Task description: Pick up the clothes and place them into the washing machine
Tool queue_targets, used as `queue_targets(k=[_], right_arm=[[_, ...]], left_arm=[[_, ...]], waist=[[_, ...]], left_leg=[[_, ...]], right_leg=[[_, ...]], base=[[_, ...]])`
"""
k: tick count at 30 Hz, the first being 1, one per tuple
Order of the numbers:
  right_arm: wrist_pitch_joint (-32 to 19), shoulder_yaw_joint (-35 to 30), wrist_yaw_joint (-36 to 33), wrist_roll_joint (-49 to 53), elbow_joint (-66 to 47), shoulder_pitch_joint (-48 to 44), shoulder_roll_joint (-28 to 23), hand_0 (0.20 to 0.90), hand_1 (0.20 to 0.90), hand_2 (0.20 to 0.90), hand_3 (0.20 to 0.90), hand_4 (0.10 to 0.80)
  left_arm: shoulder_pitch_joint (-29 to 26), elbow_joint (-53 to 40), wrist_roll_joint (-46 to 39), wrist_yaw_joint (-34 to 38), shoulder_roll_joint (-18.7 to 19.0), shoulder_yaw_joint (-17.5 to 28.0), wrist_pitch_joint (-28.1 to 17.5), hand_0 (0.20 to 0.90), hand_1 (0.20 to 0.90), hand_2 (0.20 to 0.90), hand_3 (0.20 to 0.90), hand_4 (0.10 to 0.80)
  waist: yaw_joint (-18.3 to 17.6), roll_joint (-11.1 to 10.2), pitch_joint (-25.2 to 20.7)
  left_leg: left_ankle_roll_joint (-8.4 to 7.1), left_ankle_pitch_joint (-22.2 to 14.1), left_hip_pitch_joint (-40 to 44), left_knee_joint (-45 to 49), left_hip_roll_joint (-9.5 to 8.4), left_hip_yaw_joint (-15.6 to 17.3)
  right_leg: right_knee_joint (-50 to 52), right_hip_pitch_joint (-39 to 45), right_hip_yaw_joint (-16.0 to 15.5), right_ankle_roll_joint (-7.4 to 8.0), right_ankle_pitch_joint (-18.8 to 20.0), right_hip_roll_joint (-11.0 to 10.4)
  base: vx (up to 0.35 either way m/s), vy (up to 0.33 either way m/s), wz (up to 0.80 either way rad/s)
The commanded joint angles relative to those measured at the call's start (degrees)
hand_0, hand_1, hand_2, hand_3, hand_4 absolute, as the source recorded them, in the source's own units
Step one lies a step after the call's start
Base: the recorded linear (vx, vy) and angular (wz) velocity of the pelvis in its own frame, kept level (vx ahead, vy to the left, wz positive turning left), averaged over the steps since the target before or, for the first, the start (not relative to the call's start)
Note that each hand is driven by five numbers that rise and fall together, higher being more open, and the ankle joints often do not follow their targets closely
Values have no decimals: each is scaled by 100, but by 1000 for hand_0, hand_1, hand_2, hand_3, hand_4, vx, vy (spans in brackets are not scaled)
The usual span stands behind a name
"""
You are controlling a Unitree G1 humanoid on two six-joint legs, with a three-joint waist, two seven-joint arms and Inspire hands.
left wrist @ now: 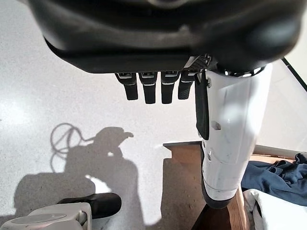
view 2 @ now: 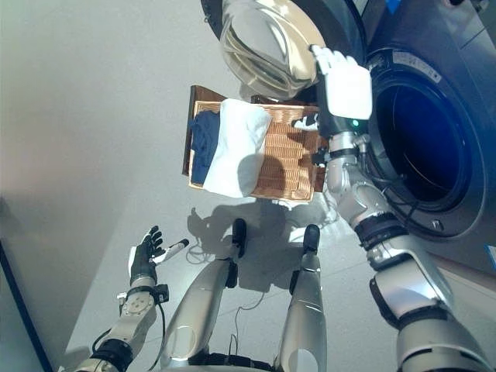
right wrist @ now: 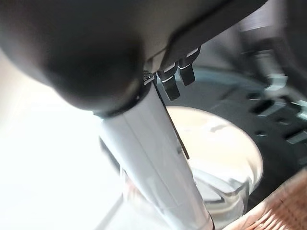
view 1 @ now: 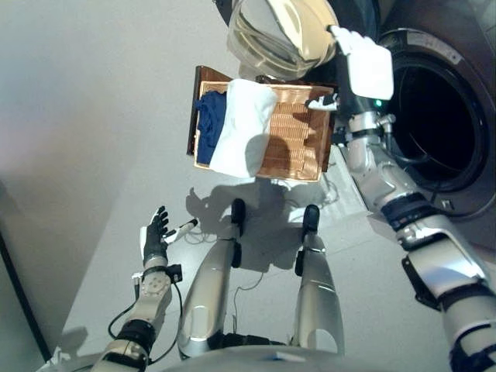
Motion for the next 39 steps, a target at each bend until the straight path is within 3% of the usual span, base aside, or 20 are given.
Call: queue_targets(k=[1, 6, 14, 39], right_arm=[[82, 359, 150, -925, -54, -771, -261, 900, 900, 900, 900, 800], [22, 1447, 644, -1598, 272, -1471, -312, 900, 900, 900, 900, 800], [-83, 2280, 1011, -1959, 650, -1838, 5, 900, 900, 900, 900, 800], [-85, 2522, 1111, -2020, 1234, -1898, 1247, 900, 900, 900, 900, 800]], left_arm=[[110, 5, 25, 39, 513, 160, -313, 900, 900, 900, 900, 800], [57, 46, -24, -33, 588, 117, -312, 900, 900, 900, 900, 800], [-60, -17, -52, -41, 645, 13, -278, 900, 900, 900, 900, 800], [-286, 106, -62, 103, 718, -65, -262, 900, 900, 900, 900, 800]], waist=[[286, -150, -373], [358, -283, -309], [508, -385, -210], [827, -404, -68]], left_leg=[[-539, 144, -94, -268, 205, -217], [-571, 183, -81, -303, 206, -293], [-599, 299, -16, -458, 200, -448], [-596, 528, 27, -704, 117, -782]], right_leg=[[601, 228, -106, -158, -605, 121], [547, 294, -180, -151, -586, 112], [486, 435, -354, -155, -599, 93], [445, 643, -761, -179, -660, 12]], base=[[0, -5, 4], [-2, -8, 9], [-2, -15, 11], [-4, -1, 8]])
